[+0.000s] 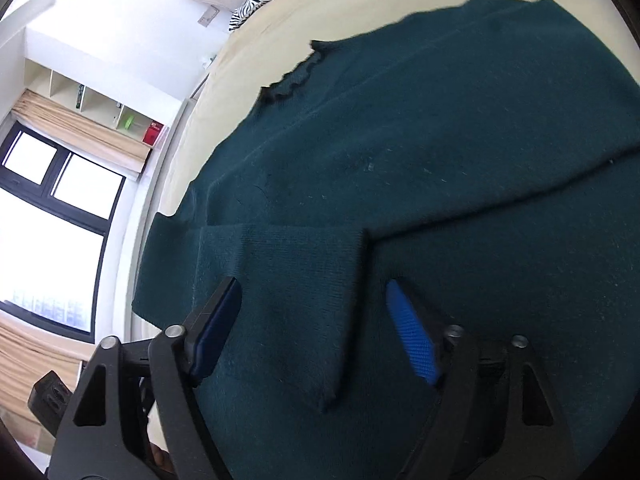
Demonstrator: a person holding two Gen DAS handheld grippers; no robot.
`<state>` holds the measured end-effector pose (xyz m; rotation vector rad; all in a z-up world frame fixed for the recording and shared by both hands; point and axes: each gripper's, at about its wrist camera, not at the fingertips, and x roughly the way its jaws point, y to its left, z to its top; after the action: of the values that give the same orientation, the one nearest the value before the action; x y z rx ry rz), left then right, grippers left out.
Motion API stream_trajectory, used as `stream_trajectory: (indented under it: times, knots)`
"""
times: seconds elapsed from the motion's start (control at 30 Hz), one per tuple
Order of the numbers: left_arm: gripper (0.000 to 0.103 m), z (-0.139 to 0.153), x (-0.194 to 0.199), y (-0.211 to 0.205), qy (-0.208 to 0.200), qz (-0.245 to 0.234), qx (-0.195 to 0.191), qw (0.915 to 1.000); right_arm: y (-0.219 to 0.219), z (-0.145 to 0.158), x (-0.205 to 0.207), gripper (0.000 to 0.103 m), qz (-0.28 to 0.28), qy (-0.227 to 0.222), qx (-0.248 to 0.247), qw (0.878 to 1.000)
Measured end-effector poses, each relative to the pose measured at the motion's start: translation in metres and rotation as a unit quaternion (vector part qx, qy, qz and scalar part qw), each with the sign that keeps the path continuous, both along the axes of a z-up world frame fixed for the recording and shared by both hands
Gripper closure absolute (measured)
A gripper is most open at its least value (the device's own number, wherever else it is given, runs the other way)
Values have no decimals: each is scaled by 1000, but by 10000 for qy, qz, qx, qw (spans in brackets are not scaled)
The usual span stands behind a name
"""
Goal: Fold small clothes
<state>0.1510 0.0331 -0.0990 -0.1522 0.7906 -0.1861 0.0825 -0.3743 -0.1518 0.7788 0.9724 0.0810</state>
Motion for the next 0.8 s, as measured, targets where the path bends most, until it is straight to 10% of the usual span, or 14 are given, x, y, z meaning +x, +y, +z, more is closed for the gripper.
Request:
stream_trajectory:
  times: [0.17,0.53,0.8]
  knots:
    - [21,5,-2,11,-60,118,-257,9996,20,6,-1,94,269,137,-804,9963]
    - [21,23,16,39,-236,495,-529,9971,32,102,7,96,938,-900,-2188,9671]
    - [21,21,76,51,-104,723,-186,9972,-58,64,42,96,396,-543,-2071,9760]
